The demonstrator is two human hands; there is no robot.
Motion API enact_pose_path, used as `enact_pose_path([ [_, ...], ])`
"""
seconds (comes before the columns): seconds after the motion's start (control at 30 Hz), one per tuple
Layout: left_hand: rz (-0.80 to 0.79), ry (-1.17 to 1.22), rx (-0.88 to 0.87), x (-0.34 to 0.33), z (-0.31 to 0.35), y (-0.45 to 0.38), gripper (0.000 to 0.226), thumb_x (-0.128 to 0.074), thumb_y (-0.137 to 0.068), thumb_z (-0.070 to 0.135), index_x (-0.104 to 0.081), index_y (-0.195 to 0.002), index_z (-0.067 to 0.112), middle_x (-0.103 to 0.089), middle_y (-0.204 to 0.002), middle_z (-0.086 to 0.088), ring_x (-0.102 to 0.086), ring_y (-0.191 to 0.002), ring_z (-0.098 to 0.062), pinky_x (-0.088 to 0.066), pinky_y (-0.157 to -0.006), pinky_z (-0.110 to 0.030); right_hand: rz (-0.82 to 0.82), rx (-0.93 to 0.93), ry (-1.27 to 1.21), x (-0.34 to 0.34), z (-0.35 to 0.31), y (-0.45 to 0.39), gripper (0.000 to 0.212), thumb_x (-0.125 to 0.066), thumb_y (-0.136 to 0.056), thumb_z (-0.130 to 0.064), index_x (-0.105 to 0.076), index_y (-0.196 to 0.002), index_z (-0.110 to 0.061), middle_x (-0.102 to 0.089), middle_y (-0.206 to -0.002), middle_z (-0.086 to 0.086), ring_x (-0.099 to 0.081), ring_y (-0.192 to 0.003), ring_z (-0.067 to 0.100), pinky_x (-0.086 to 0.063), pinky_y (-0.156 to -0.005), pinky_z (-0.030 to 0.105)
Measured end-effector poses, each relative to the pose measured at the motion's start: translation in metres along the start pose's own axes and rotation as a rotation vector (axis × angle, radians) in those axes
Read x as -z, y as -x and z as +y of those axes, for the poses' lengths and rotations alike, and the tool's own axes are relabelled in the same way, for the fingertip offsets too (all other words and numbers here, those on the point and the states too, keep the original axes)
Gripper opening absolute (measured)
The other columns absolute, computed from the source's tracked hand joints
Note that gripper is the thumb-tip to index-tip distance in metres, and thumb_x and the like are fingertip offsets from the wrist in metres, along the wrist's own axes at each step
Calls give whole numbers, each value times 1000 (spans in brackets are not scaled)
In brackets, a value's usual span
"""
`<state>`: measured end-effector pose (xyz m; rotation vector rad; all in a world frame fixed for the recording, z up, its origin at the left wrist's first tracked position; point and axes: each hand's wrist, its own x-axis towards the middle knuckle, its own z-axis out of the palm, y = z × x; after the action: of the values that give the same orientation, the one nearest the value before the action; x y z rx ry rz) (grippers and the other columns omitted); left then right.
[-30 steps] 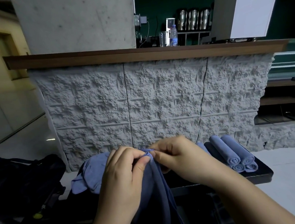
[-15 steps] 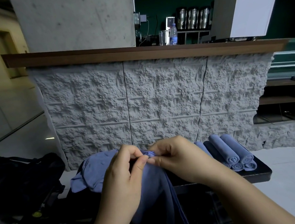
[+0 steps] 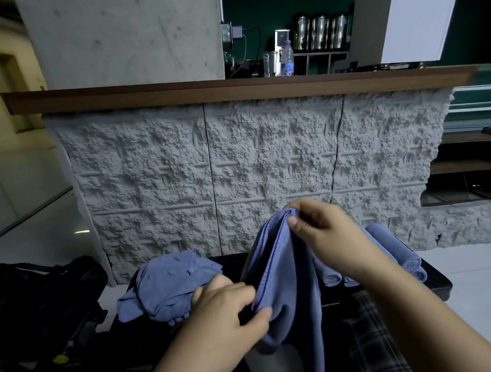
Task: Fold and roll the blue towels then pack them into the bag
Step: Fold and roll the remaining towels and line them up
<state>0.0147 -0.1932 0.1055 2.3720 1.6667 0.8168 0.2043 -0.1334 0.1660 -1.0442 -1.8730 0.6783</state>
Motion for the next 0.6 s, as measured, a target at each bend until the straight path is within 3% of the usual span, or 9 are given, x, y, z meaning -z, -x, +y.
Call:
enact_pose_path([
  [0.07,3,-129,-36,1,-4,-3,47,-24,-67,63,-34,-64,18,-40,-64,7,-36,-80,-4,-26,-70,-27,29,-48,38,7,6,-2,25,-52,-96,-13,-49,-72,-19,-49,-57,-18,-40,-60,0,-33,-62,23],
  [0.17,228,-232,-117,9,-18,-7,27,-44,-74,50,-43,-61,26,-47,-62,18,-38,-71,-9,-36,-59,-29,102,-108,181,13,19,-3,25,-51,-96,-16,-45,-72,-16,-44,-60,-7,-37,-61,10,-31,-59,27],
  [0.23,294,-201,-165,13,-21,-11,21,-49,-75,46,-52,-69,26,-52,-66,17,-40,-72,-10,-42,-60,-30,128,-145,261,13,24,-2,26,-51,-95,-17,-43,-71,-17,-44,-60,-4,-37,-59,10,-30,-53,19],
  [0.37,414,20,-242,15,-8,-15,16,-55,-79,40,-49,-75,26,-52,-65,12,-42,-69,-8,-37,-64,-24,124,-174,222,11,24,0,25,-50,-96,-17,-44,-73,-11,-38,-58,-4,-29,-51,7,-26,-48,20],
  [0.43,398,14,-258,14,-9,-16,17,-53,-81,43,-53,-77,26,-53,-68,14,-42,-69,-6,-36,-64,-21,133,-182,193,11,24,-1,25,-49,-97,-17,-44,-75,-5,-37,-59,-2,-29,-53,9,-24,-51,25],
  [0.53,346,-78,-207,20,-22,-21,25,-47,-80,52,-52,-92,31,-54,-78,13,-48,-76,-7,-40,-68,-25,196,-189,217,14,25,-1,29,-48,-97,-17,-40,-69,-15,-39,-58,-4,-34,-55,11,-27,-54,30],
  [0.6,345,-133,-193,29,-30,-28,24,-43,-81,51,-52,-90,30,-53,-76,12,-50,-74,-11,-47,-66,-30,249,-167,276,13,27,-1,29,-47,-97,-18,-40,-69,-16,-43,-59,-2,-39,-58,15,-30,-55,33],
])
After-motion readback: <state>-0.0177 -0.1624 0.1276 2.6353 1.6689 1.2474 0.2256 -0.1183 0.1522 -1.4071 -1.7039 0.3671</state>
